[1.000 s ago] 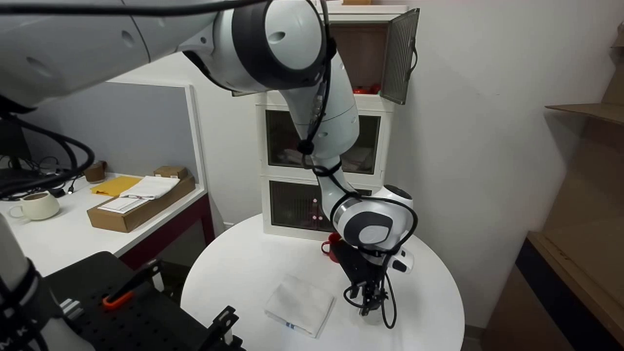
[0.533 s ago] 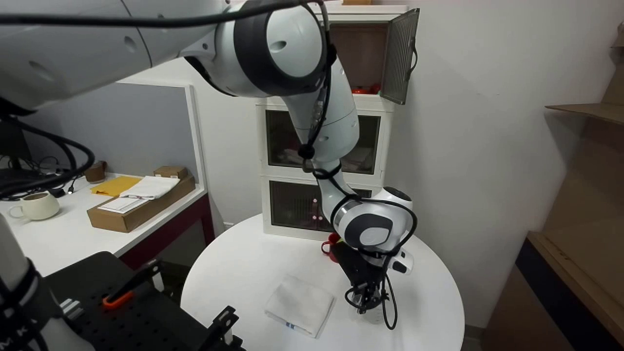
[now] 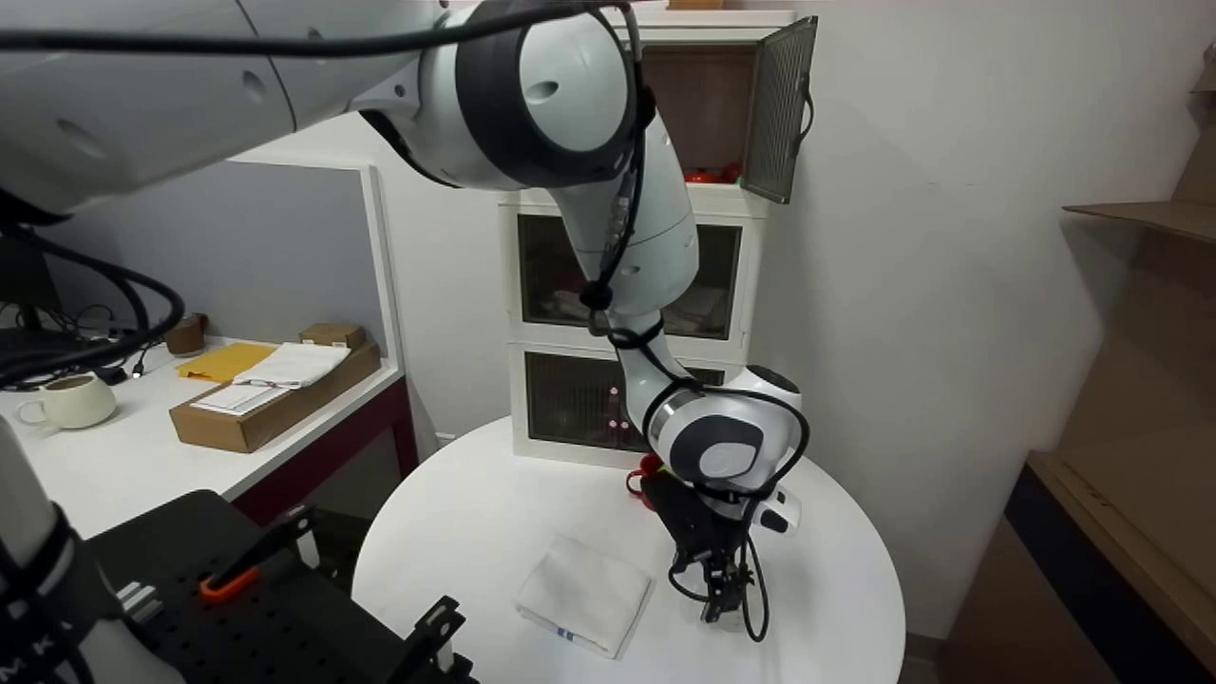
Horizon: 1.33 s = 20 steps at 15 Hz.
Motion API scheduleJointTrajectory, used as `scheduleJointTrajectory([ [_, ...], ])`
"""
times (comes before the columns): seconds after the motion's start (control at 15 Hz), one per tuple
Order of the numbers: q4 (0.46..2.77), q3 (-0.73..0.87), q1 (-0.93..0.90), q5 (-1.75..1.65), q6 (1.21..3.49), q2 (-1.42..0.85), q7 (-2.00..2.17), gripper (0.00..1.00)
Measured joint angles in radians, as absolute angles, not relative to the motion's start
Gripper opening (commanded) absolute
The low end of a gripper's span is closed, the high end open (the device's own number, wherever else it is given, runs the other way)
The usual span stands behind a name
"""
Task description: Place the measuring cup on the top shelf
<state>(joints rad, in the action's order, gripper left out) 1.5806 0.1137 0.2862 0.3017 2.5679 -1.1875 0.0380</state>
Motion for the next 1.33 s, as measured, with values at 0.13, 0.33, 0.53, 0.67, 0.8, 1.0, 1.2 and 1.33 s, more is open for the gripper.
scheduleJointTrajectory([
  [0.13,1.584,0.108,0.287,0.302,2.568,-1.185,0.036,0.67],
  [0.33,1.592,0.099,0.289,0.302,2.568,-1.177,0.029,0.45],
  [0.53,1.6,0.093,0.289,0.302,2.568,-1.172,0.018,0.23],
  [0.67,1.603,0.093,0.289,0.302,2.568,-1.172,0.017,0.08],
  [0.8,1.606,0.093,0.289,0.301,2.568,-1.172,0.016,0.06],
  [1.0,1.61,0.093,0.29,0.301,2.568,-1.17,0.016,0.06],
  [1.2,1.622,0.087,0.296,0.301,2.565,-1.159,-0.006,0.06],
  [1.33,1.643,0.063,0.319,0.291,2.513,-1.13,-0.07,0.06],
])
